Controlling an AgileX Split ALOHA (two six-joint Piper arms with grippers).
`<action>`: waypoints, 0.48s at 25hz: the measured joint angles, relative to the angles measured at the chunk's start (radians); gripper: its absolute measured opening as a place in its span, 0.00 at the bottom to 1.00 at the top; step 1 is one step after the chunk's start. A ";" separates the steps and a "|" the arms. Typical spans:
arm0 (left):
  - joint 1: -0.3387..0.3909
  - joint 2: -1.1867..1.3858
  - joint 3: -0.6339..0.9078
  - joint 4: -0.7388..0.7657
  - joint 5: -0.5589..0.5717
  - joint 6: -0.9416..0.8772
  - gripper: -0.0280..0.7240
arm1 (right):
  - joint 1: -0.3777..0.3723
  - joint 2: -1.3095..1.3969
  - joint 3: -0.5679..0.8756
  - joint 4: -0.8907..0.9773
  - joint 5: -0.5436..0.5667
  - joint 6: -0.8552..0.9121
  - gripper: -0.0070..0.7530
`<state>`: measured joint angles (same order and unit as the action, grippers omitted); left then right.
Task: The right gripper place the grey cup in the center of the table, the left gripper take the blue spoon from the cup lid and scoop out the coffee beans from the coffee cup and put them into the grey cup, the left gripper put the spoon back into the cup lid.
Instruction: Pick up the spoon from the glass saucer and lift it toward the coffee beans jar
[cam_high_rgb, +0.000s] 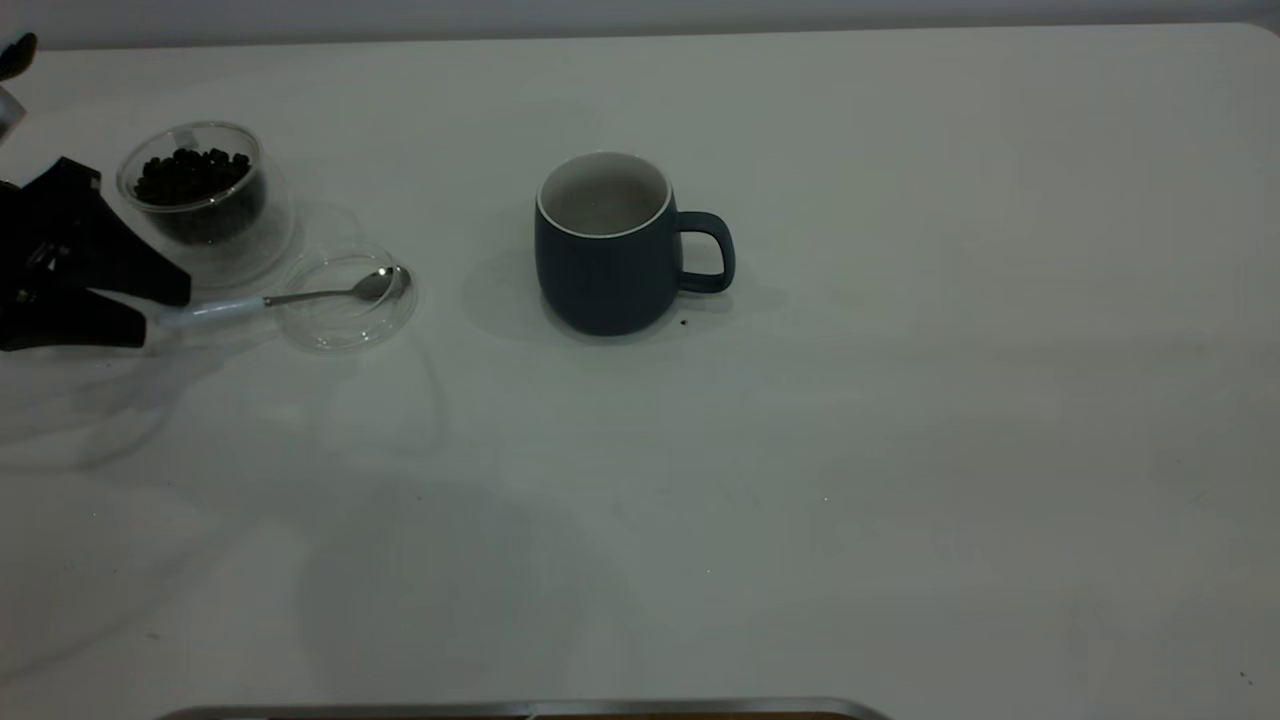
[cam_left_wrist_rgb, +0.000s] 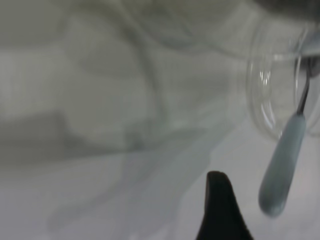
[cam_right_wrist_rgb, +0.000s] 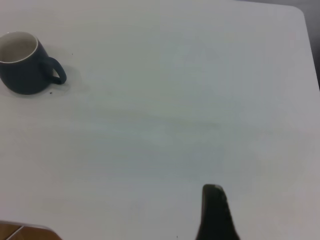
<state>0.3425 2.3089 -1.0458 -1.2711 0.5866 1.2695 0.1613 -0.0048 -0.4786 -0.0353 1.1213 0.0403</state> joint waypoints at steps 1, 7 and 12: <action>0.000 0.002 -0.001 -0.025 -0.001 0.015 0.76 | 0.000 0.000 0.000 0.000 0.000 0.000 0.72; 0.000 0.008 -0.001 -0.105 0.003 0.060 0.76 | 0.000 0.000 0.000 0.000 0.000 0.000 0.72; 0.000 0.009 0.020 -0.108 0.003 0.061 0.76 | 0.000 0.000 0.000 0.000 0.000 0.000 0.72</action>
<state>0.3425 2.3181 -1.0254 -1.3788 0.5900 1.3302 0.1613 -0.0048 -0.4786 -0.0353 1.1213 0.0403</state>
